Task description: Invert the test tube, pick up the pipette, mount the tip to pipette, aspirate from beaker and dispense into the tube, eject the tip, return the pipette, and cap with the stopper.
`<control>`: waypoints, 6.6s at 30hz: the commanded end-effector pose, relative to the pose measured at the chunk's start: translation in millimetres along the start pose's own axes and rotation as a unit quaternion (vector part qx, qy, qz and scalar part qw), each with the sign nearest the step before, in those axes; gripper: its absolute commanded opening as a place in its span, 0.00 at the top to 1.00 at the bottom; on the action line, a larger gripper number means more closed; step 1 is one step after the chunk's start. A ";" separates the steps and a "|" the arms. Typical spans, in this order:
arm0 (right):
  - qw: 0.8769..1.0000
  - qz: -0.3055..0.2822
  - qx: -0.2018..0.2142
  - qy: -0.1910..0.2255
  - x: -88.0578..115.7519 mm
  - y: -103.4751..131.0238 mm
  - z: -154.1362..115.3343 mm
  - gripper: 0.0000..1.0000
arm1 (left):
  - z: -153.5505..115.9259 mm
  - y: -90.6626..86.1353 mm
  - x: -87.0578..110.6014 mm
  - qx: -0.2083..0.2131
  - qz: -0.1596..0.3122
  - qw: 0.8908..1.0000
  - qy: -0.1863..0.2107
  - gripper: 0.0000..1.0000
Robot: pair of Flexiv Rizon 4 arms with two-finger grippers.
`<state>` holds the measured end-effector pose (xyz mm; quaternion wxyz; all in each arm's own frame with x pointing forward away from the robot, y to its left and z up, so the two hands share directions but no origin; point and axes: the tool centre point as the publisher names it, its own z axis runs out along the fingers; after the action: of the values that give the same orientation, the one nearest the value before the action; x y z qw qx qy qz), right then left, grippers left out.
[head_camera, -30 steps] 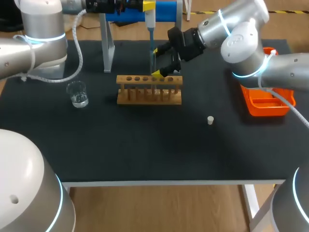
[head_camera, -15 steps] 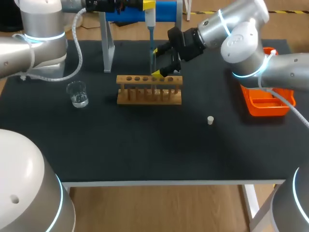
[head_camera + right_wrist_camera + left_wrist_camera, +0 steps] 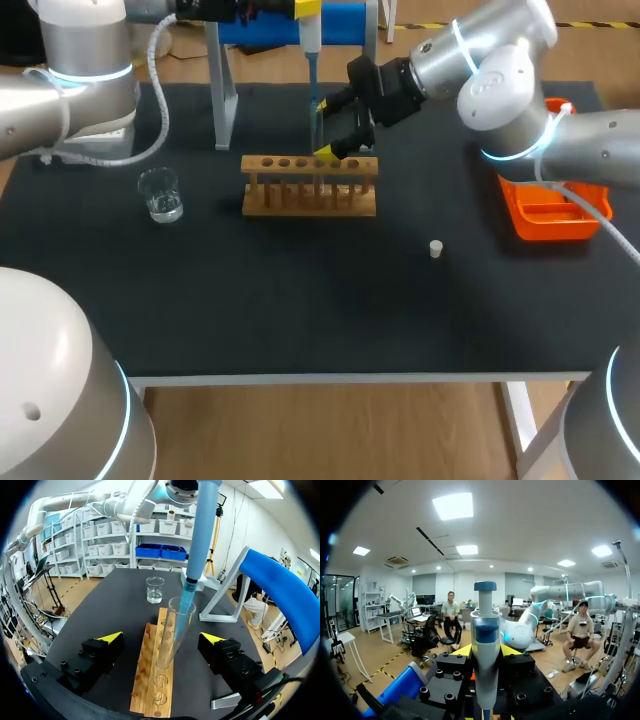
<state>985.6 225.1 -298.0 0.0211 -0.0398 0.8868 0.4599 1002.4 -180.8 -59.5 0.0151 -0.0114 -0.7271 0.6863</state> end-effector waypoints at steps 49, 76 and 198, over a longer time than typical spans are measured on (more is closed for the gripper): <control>1.000 0.000 0.000 0.001 -0.6 -0.2 -0.2 0.00 | 6.0 -56.7 8.7 -0.044 0.026 0.999 -0.005 1.00; 1.000 0.000 0.000 0.001 -0.6 -0.2 -0.2 0.00 | -17.6 -52.4 56.3 -0.035 0.024 0.997 -0.068 1.00; 0.964 0.017 -0.264 0.020 88.6 130.2 -115.2 0.00 | -0.5 28.7 113.8 -0.007 0.015 0.998 -0.056 1.00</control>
<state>883.9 192.4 -128.4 -0.0149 -0.0413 0.7378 0.6736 889.6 -174.1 -86.8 -0.0341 0.0155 -0.7324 0.6799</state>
